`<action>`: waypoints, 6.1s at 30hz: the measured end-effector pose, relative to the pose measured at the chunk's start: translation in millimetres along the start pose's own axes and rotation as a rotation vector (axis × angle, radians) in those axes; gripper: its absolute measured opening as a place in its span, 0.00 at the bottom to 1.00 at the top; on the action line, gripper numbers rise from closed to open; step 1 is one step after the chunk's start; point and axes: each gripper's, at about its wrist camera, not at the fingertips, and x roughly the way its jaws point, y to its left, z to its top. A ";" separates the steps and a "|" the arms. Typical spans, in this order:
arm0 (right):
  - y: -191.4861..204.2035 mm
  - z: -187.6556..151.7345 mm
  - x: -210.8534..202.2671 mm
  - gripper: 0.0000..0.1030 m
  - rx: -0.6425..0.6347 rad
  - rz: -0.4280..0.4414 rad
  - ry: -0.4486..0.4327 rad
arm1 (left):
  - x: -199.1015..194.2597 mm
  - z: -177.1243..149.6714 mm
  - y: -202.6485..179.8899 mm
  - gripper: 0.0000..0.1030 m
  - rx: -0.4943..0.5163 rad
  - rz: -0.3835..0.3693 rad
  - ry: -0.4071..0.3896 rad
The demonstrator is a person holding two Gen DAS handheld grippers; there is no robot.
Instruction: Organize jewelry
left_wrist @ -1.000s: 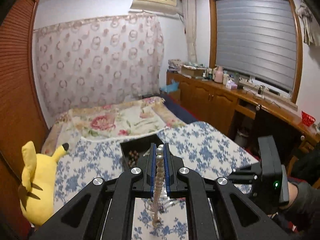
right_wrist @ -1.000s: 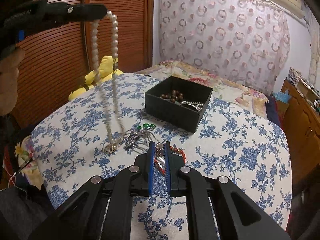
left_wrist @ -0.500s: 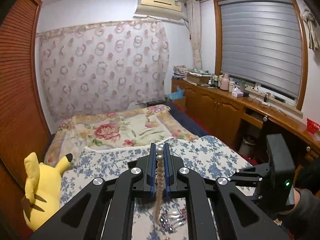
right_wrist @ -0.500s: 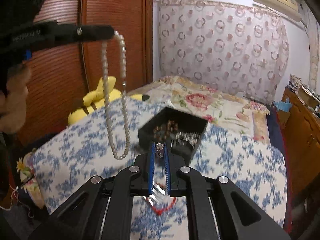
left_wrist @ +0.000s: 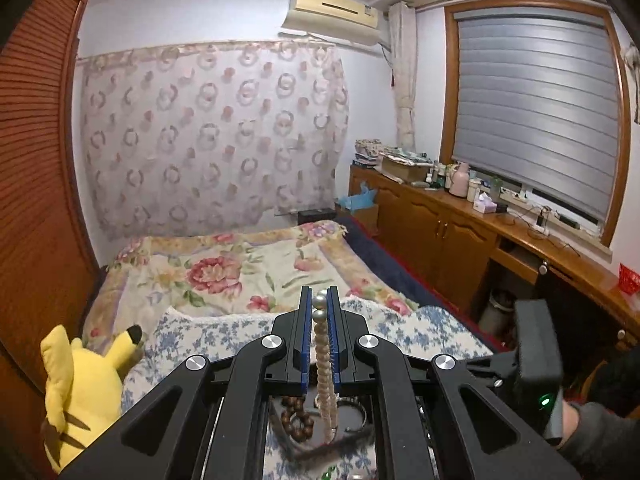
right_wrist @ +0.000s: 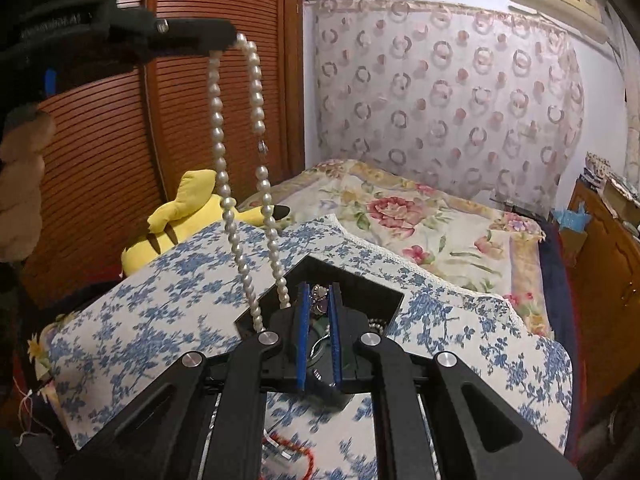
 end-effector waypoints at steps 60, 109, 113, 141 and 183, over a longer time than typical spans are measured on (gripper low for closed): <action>-3.5 -94.7 -6.7 0.32 0.097 -0.038 0.071 | 16.7 -172.5 -5.6 0.82 0.011 0.049 0.202; 52.4 -172.2 -18.6 0.34 0.038 -0.022 0.236 | 71.3 -233.9 -19.8 0.23 -0.033 -0.050 0.461; 51.8 -171.2 -19.7 0.34 0.043 -0.020 0.231 | 64.0 -235.5 -16.5 0.18 -0.040 -0.043 0.440; 37.9 -139.6 28.2 0.10 -0.023 -0.040 0.315 | 5.4 -206.3 20.9 0.18 -0.116 0.058 0.250; -46.7 -24.4 106.5 0.04 0.024 -0.054 0.149 | 91.2 -146.0 38.0 0.18 -0.104 0.058 0.255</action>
